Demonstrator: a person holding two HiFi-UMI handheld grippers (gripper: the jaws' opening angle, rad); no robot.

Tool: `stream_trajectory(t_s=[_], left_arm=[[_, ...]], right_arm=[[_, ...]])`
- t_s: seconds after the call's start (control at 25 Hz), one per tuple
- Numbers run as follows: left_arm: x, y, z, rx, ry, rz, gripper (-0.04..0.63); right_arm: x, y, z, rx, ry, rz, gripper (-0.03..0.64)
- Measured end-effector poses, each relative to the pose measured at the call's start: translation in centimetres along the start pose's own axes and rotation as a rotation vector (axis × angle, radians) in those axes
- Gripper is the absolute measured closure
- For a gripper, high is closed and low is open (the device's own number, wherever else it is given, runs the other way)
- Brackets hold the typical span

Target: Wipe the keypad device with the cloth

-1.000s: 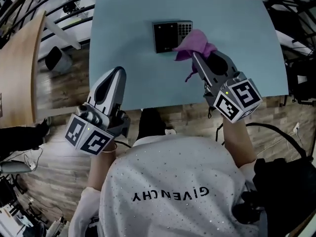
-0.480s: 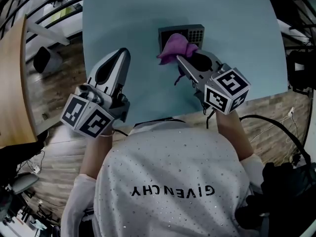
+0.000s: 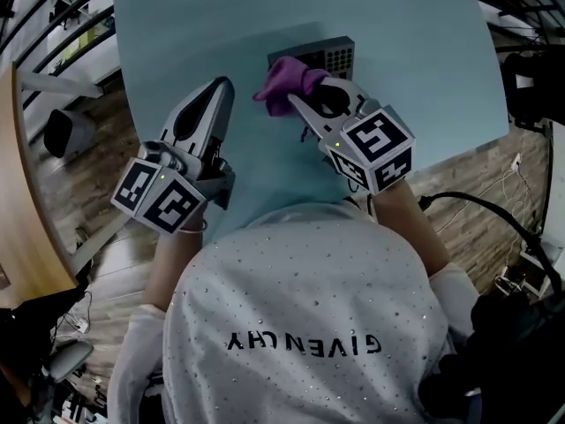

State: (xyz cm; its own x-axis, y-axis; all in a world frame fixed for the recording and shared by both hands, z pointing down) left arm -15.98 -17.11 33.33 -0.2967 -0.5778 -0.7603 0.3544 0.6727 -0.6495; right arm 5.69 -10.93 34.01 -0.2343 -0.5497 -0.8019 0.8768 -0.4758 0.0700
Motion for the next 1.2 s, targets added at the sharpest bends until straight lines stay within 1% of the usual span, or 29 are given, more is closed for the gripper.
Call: stream_trajectory(t_s=[0.16,0.28,0.4,0.6,0.84,1.0,1.12,1.2], left_arm=[[-0.9,-0.3,1.0,-0.019,-0.046,-0.009,0.595],[-1.5,-0.4,1.0,-0.014,-0.053,-0.038,0.595],[-2.0,-0.9,0.5,-0.008,-0.064,-0.061,0.595],[-2.2,-1.2,0.5,-0.010,-0.070,-0.063,0.595],[-2.6,-1.0,1.2,-0.009,-0.095,-0.062,0.595],[-3.0,-1.2,1.6,-0.019,-0.097,-0.068,0.595],[-3.2,-0.9,1.9,-0.035,-0.094,-0.079,0.595],[-3.4,-0.9,2.1,-0.010,-0.122,-0.060,0.595]], right_arm=[[0.5,1.4,0.8,-0.052,0.019,-0.012,0.548],[0.6,2.2,1.3,-0.053,0.034,0.008,0.548],[0.3,2.7,1.0,-0.082,0.043,0.025,0.548],[-0.6,4.7,-0.8,-0.192,0.041,0.071,0.548],[-1.9,7.5,-3.1,-0.323,0.034,0.098,0.548],[-3.1,9.1,-3.8,-0.377,0.032,0.122,0.548],[-4.3,10.0,-4.2,-0.419,0.007,0.171,0.548],[-4.6,10.3,-4.3,-0.429,0.002,0.200,0.546]])
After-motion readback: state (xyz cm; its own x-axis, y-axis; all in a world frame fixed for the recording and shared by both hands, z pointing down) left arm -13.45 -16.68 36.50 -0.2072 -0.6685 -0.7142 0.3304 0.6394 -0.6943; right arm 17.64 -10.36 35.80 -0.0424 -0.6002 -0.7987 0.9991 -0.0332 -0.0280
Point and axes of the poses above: the fingertips, and each gripper's own axes: z forward along the fingers, y to its right, x out of its top, the point moved 10 cm from there along -z, backward along the fingers, and after that the axes turned 1 degree about -z, right-handed, at the moved point
